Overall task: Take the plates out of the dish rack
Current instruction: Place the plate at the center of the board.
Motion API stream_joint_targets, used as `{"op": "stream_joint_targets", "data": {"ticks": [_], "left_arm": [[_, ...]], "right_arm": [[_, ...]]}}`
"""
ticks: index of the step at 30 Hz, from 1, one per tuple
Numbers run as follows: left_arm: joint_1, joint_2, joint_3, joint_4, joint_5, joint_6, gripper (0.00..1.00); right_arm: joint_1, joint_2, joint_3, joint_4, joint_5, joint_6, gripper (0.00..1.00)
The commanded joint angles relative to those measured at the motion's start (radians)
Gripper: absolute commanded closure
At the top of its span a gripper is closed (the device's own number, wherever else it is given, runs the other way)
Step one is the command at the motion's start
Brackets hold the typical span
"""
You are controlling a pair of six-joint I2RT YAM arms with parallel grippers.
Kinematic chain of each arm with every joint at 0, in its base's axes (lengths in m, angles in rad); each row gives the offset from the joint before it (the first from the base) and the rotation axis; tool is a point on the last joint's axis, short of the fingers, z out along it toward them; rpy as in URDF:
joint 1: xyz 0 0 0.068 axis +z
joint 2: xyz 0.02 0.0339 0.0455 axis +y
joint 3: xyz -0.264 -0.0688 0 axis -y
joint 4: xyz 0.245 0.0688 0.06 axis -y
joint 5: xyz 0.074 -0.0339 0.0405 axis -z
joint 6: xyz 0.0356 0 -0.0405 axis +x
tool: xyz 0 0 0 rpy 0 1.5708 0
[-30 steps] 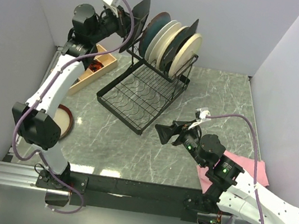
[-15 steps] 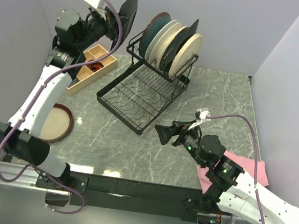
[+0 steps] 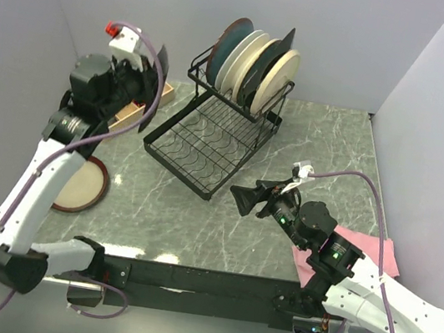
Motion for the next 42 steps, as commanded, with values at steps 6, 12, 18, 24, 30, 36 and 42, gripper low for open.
{"op": "stream_joint_targets", "data": {"ticks": [6,12,18,24,30,36,42], "left_arm": [[-0.097,-0.242,-0.155,-0.107,-0.208,-0.069,0.99],[-0.143,-0.289,-0.193,-0.233,-0.261,-0.126,0.99],[-0.185,-0.259,-0.253,-0.330,-0.299,-0.196,0.99],[-0.217,-0.236,-0.247,-0.440,-0.426,-0.248,0.99],[-0.240,-0.195,-0.295,-0.456,-0.437,-0.259,0.99],[-0.298,-0.134,-0.330,-0.436,-0.439,-0.307,0.99],[-0.352,-0.059,-0.379,-0.442,-0.451,-0.379,0.99]], "right_arm": [[0.011,0.008,0.054,0.016,0.012,0.001,0.05],[0.011,0.013,0.055,0.016,0.008,0.001,0.05],[0.011,-0.003,0.054,0.010,0.015,-0.002,0.05],[0.011,-0.013,0.052,0.010,0.017,-0.002,0.05],[0.011,-0.018,0.052,0.006,0.035,-0.008,0.04],[0.011,-0.020,0.054,0.004,0.040,-0.012,0.04],[0.011,-0.023,0.052,0.001,0.049,-0.015,0.04]]}}
